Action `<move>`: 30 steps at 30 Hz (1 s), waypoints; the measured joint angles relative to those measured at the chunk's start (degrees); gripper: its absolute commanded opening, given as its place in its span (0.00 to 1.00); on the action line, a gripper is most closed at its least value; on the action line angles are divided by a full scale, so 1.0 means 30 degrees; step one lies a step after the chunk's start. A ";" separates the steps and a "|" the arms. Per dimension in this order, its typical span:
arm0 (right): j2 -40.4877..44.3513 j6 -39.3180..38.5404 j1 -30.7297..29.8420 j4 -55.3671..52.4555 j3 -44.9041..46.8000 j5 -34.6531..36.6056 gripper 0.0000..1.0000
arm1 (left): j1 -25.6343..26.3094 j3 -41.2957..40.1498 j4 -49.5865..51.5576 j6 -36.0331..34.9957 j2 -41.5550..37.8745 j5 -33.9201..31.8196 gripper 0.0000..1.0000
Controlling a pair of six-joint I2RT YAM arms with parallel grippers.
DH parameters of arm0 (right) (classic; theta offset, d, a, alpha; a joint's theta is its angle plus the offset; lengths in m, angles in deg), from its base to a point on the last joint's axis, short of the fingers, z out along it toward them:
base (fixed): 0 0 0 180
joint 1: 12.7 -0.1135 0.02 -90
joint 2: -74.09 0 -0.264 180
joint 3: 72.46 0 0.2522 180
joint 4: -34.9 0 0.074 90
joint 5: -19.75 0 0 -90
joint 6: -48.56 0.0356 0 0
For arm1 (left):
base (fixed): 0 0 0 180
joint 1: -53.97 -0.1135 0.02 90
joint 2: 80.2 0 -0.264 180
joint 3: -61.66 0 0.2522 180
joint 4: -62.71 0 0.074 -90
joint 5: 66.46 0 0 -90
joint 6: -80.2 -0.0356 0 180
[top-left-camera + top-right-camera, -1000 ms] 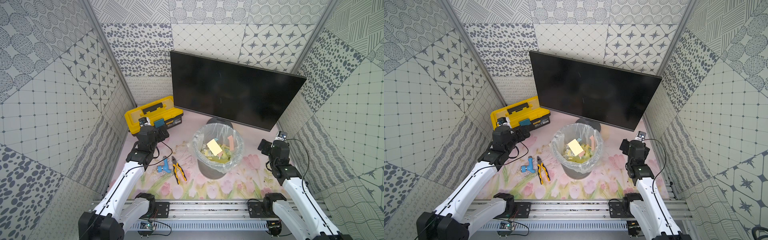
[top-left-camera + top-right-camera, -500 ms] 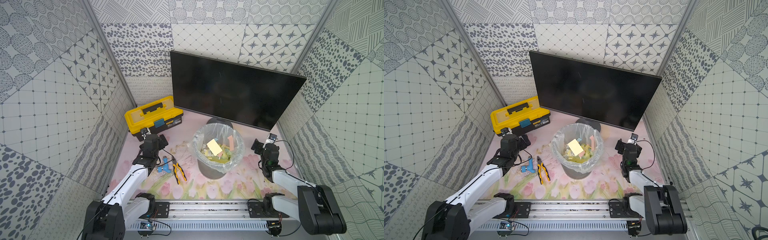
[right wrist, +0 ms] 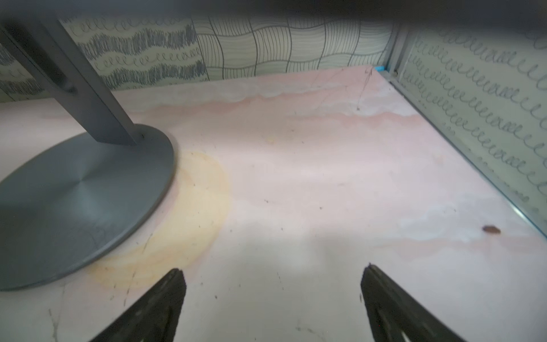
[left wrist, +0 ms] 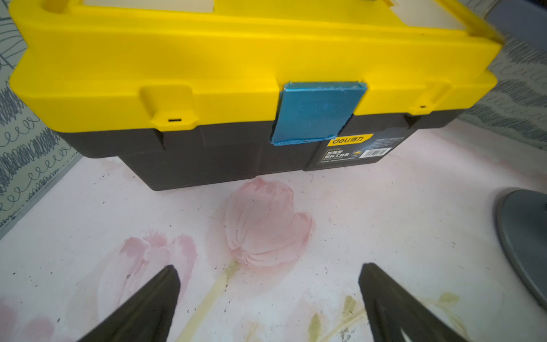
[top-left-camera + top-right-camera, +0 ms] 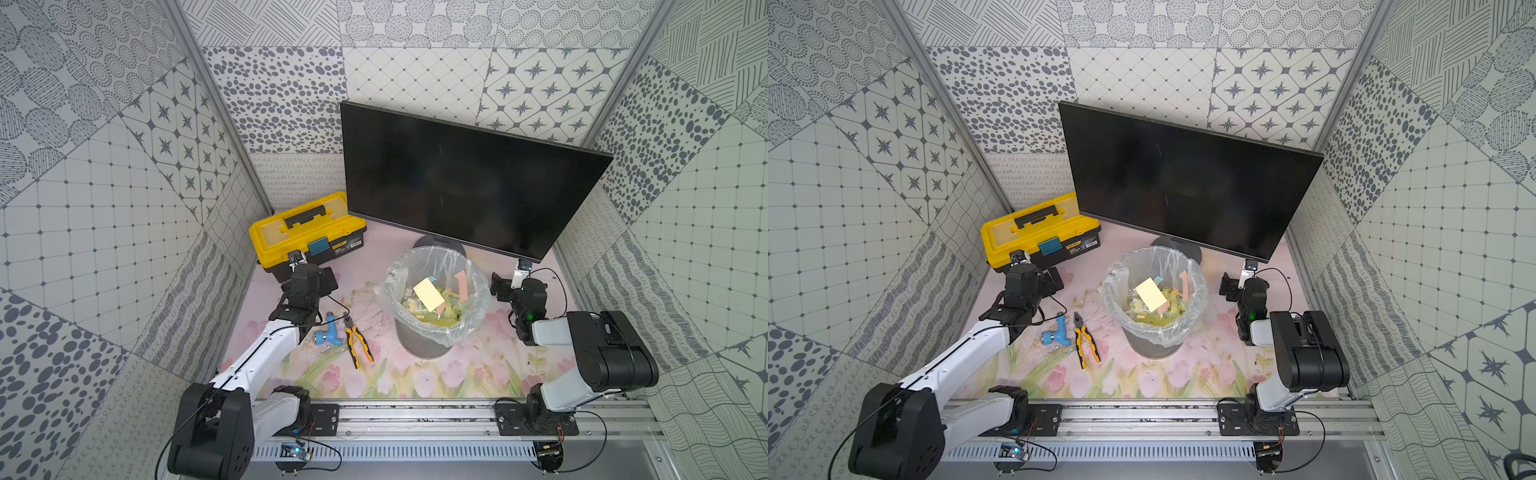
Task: Remove the sticky note from the monitor
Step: Reset both arms
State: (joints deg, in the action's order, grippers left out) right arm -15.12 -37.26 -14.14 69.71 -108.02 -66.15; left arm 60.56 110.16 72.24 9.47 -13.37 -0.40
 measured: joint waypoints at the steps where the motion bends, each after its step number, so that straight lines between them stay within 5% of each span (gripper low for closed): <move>1: 0.0000 -0.0058 0.0007 0.0022 -0.0146 -0.0146 0.97 | 0.0000 -0.0080 -0.0219 -0.0335 0.0328 0.0000 0.99; 13: 0.0015 -0.0350 0.0007 -0.0277 -0.0248 -0.0707 0.97 | -0.0080 -0.2375 -0.6747 -0.3643 0.6084 0.1501 0.99; 30: 0.0015 -0.0554 -0.0036 -0.0503 -0.0255 -0.0816 0.97 | -0.0874 -0.4029 -1.3464 -0.4415 0.7715 0.3512 0.99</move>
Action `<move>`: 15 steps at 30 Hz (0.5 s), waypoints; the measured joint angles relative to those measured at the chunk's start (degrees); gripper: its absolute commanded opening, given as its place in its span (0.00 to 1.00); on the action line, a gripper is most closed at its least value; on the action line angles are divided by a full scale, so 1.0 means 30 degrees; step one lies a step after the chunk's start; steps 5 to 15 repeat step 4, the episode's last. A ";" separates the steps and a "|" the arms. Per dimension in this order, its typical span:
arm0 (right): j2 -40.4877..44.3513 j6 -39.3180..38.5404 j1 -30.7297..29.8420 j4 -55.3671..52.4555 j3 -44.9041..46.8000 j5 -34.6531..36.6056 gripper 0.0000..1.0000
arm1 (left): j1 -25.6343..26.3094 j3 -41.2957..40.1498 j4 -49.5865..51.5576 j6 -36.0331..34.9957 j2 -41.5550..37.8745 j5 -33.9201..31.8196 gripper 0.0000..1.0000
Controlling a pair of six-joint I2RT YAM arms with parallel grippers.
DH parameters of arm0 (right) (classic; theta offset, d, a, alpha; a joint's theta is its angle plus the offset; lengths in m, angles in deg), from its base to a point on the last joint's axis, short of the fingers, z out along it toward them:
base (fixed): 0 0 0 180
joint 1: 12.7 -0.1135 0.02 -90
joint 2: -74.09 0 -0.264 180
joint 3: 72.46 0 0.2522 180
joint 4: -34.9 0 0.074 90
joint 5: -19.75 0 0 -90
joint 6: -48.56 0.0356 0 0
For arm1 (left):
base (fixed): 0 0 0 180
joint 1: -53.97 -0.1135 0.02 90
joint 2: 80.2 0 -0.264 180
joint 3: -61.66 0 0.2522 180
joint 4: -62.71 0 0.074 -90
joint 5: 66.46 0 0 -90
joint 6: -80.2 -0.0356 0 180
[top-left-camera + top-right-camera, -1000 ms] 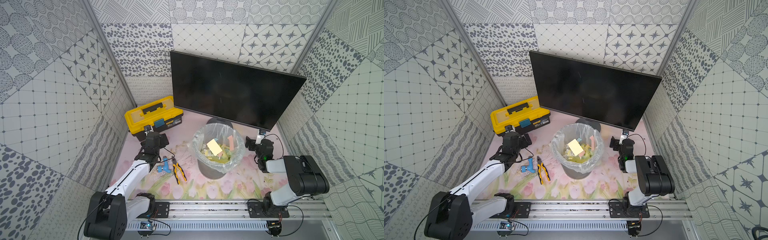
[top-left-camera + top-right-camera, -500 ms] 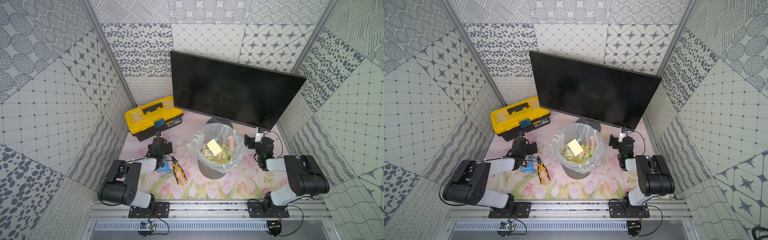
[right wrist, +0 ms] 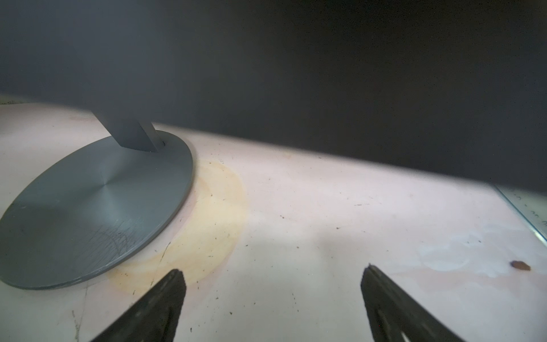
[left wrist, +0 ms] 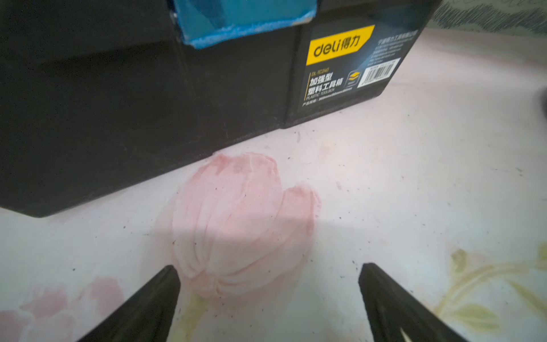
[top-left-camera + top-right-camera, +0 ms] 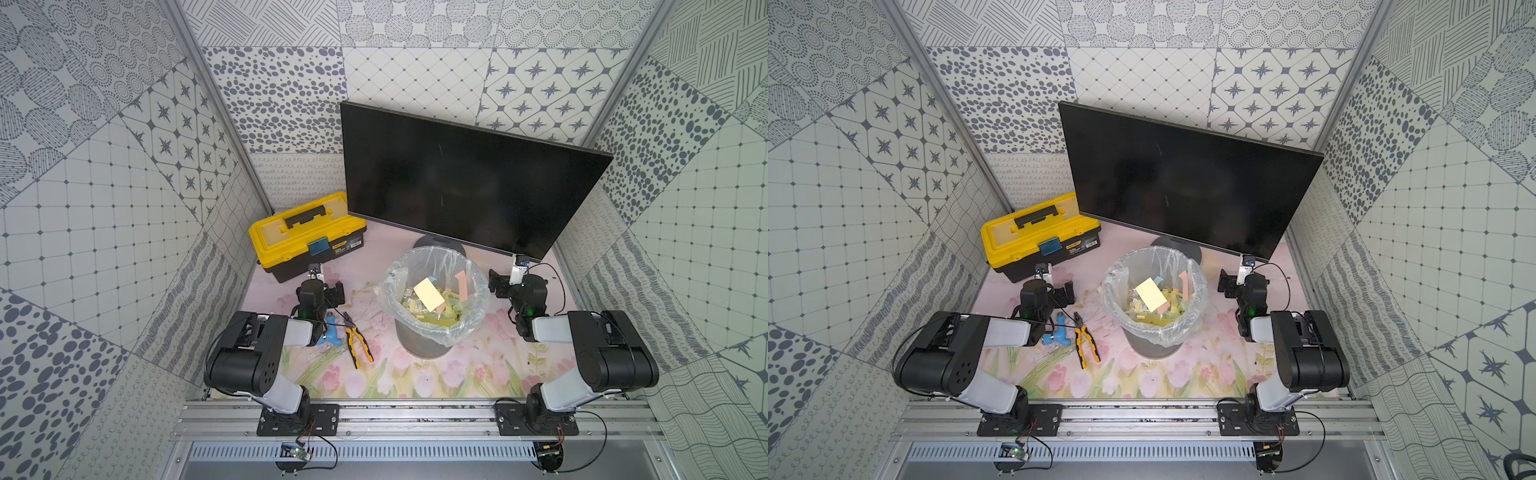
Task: Remove the sticky note from the monitor
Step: Reset both arms
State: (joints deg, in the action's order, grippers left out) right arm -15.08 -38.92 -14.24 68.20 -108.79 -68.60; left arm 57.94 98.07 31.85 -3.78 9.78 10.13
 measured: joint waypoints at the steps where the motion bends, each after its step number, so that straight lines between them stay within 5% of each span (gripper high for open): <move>1: 0.0000 -0.0029 -0.0007 -0.0036 -0.0007 -0.0044 0.97 | 0.0000 0.0000 -0.0131 -0.0007 0.0007 0.0044 0.99; 15: 0.0000 -0.0131 -0.0036 -0.0051 -0.0015 -0.0102 0.97 | 0.0000 0.0007 -0.0437 -0.0015 0.0007 0.0080 0.99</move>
